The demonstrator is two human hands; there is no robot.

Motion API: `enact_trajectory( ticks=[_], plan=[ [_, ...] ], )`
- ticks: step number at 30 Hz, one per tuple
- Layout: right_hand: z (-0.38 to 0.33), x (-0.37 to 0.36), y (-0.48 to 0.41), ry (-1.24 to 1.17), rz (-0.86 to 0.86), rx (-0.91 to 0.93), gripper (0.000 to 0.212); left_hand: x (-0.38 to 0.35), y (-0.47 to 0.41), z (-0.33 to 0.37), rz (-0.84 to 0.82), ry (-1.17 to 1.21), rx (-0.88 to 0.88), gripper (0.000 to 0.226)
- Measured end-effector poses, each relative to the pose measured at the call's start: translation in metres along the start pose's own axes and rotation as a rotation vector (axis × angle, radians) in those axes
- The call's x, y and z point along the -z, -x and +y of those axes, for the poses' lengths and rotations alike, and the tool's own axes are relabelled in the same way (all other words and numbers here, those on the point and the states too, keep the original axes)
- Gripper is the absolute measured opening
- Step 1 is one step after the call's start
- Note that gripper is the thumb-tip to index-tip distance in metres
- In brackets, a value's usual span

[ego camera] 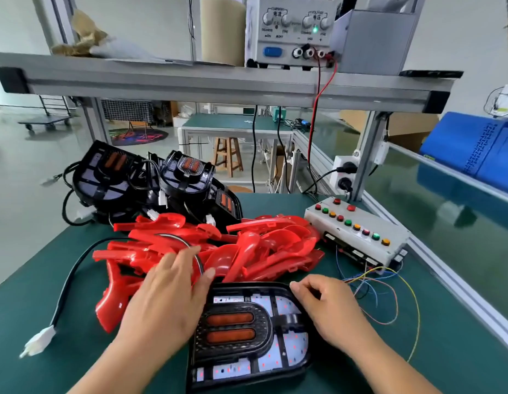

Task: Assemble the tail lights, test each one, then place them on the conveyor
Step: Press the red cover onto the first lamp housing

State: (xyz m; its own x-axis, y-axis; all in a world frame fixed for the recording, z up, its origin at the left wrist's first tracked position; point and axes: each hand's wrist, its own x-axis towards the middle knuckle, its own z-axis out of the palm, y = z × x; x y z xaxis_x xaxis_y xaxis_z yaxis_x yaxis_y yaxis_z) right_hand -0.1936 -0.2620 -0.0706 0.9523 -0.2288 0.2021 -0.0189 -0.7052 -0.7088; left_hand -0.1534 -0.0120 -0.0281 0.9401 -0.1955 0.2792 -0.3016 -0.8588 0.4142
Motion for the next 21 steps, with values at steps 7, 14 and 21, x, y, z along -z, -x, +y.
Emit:
enact_trajectory(
  ticks=[7, 14, 21],
  plan=[
    [0.008, -0.009, 0.001, -0.205, 0.019, -0.027, 0.032, -0.024, -0.080, 0.043, -0.166, -0.108, -0.107, 0.025],
    [0.012, -0.010, 0.004, -0.278, 0.002, 0.024, 0.030, -0.056, -0.096, 0.043, -0.215, -0.301, -0.069, 0.037],
    [0.013, -0.012, 0.003, -0.303, -0.006, 0.009, 0.032, -0.025, -0.095, 0.042, -0.030, 0.385, -0.059, 0.030]
  ],
)
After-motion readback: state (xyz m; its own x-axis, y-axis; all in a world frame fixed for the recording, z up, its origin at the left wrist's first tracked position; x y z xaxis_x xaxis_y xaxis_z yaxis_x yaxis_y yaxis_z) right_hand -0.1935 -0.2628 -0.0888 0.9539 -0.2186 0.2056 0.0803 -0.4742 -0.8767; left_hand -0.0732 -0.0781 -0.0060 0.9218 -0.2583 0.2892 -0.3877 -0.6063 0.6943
